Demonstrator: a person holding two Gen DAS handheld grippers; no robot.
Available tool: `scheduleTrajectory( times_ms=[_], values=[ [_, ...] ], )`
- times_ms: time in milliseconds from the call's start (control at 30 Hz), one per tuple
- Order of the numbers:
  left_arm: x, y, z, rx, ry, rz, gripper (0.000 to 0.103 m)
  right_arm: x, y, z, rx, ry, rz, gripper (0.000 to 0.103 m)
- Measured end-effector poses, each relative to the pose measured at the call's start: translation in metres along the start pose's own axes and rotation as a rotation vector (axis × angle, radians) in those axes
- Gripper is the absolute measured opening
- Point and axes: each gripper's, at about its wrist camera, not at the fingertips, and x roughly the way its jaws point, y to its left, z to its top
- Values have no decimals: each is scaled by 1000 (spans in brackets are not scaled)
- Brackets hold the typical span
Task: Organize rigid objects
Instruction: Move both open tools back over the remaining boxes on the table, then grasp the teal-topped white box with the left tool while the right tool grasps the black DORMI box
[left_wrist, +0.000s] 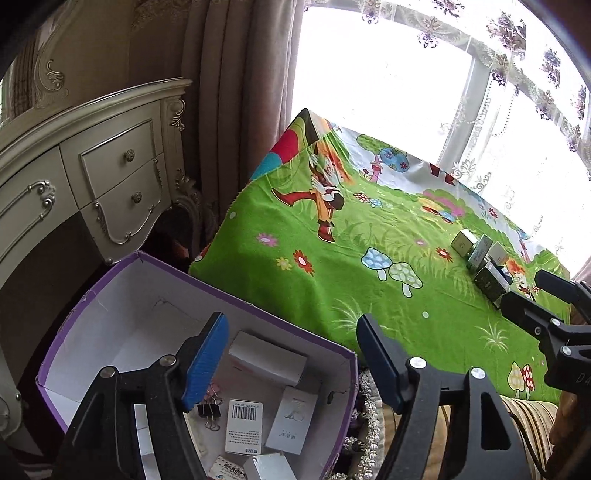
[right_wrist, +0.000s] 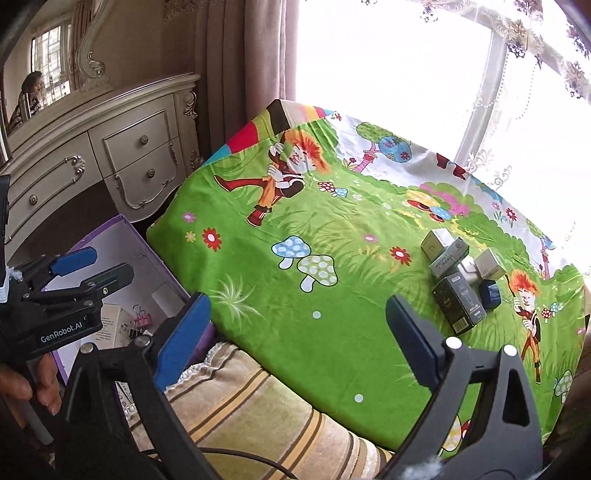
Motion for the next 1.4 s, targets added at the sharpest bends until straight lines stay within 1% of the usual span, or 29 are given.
scheduleTrajectory(
  times_ms=[200, 333, 433, 567, 700, 867, 933, 1033, 1133, 1400],
  values=[
    [11, -40, 8, 33, 28, -101, 73, 0, -70, -9, 128, -25, 34, 97],
    [22, -67, 13, 55, 53, -126, 73, 4, -105, -17, 144, -12, -32, 97],
    [32, -86, 16, 64, 82, -159, 73, 9, -127, -24, 136, 2, -88, 97],
    [40, -112, 21, 93, 104, -207, 73, 19, -158, -33, 155, 24, -102, 97],
    [47, -136, 26, 118, 111, -241, 73, 30, -185, -39, 200, 57, -93, 97],
    [61, -160, 37, 127, 125, -270, 73, 45, -202, -41, 201, 97, -70, 97],
    [67, -172, 41, 144, 128, -283, 73, 50, -207, -40, 199, 99, -56, 97],
    [77, -191, 46, 170, 134, -307, 73, 58, -212, -37, 177, 102, -75, 97],
    [87, -208, 52, 186, 138, -332, 73, 67, -217, -34, 162, 98, -70, 97],
    [123, -252, 68, 250, 148, -412, 72, 92, -230, -35, 169, 115, -43, 97]
  ],
)
